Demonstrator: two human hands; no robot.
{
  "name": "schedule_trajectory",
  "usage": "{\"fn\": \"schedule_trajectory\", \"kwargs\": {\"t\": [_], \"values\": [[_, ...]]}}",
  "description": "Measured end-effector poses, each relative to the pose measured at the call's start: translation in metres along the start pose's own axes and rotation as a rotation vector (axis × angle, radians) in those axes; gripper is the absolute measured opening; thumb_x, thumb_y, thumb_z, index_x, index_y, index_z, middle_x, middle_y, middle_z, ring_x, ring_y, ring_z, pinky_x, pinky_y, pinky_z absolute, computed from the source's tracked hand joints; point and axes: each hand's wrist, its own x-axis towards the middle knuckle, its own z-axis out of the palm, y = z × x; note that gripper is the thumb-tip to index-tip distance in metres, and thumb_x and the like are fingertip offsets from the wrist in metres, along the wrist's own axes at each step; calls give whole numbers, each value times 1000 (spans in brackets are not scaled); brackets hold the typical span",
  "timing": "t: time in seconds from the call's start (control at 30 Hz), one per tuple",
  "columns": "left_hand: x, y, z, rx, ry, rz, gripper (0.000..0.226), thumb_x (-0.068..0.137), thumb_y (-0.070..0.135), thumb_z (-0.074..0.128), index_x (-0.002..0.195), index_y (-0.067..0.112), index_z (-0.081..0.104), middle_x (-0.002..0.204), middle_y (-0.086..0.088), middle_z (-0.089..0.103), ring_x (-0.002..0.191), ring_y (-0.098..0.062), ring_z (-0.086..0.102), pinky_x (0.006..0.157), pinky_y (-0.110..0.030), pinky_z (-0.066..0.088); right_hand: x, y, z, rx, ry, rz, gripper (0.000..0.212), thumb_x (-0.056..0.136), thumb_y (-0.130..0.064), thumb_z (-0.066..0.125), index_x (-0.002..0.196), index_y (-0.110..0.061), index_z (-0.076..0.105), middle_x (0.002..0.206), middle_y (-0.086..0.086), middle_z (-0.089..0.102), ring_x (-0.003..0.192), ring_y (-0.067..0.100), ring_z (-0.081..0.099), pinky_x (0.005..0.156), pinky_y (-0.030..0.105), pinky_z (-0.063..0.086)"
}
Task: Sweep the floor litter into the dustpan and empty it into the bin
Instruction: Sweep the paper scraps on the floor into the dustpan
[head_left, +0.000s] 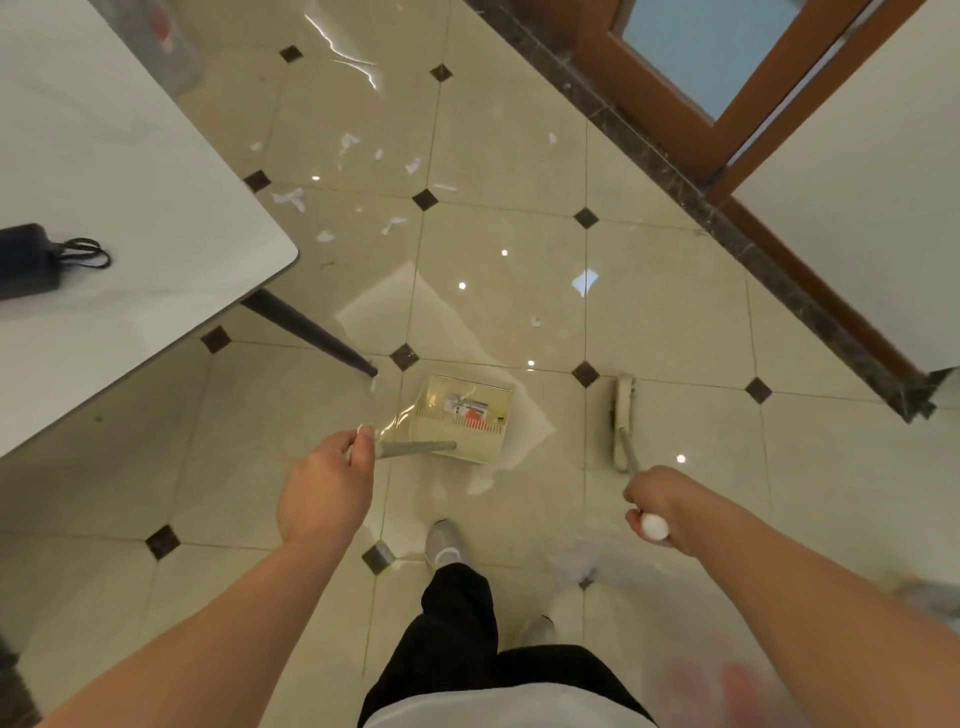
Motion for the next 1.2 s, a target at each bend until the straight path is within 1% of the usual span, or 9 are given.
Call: {"fn": "schedule_trajectory", "kwargs": {"t": [0.1,0.23,0.4,0.57,0.77,0.87,1.03,1.1,1.2], "values": [[9,0,0,-2,-6,0,43,104,53,39,111,24,70,64,-3,63,57,-23,62,50,-33,49,-9,-23,38,-47,-110,-55,15,100,-3,50,113,-4,56,88,15,56,59,19,56,39,20,50],[14,6,-2,5,-17,4,46,103,54,38,115,24,69,62,-1,63,56,-20,61,47,-29,44,-21,-39,50,89,-202,-96,4,99,-4,54,96,-7,54,85,13,55,58,15,54,47,23,50],[28,30,-6,37,-41,-2,47,102,57,37,118,25,68,62,-1,63,56,-19,62,45,-29,43,-16,-63,-9,228,-204,-140,11,97,-11,62,102,-1,60,75,10,58,50,12,46,35,17,43],[45,62,-10,34,-21,-17,45,102,57,37,115,26,67,62,-3,64,56,-22,63,48,-32,49,5,-101,-56,228,-121,-173,7,98,-8,59,102,-2,59,74,10,54,51,14,45,35,17,43],[62,110,-7,34,53,-108,50,101,60,38,127,28,65,59,-1,64,51,-20,62,42,-26,41,48,-186,-57,219,-129,-70,16,101,-5,48,90,-11,57,76,12,52,57,19,48,30,17,40],[64,146,0,54,89,-165,51,101,57,38,131,25,63,58,-3,64,52,-21,64,41,-28,43,58,-239,-45,154,-257,-70,14,102,-5,49,97,-15,57,76,12,52,59,18,49,26,17,40],[72,204,9,61,119,-213,51,102,56,37,130,23,65,62,-3,66,57,-18,62,48,-29,48,45,-297,-37,101,-442,-133,12,97,-2,48,103,-9,55,87,12,58,60,15,56,41,21,49],[83,224,14,65,121,-234,52,102,56,37,131,22,64,63,-1,66,57,-18,63,48,-31,50,49,-319,-52,87,-460,-164,13,95,-1,52,104,-9,57,83,11,58,54,13,54,45,23,49],[102,246,20,35,111,-266,51,103,55,37,131,22,63,69,3,64,60,-15,62,54,-36,56,60,-345,-88,60,-420,-191,16,92,-4,61,108,-3,61,77,9,57,45,11,50,41,19,46]]}}
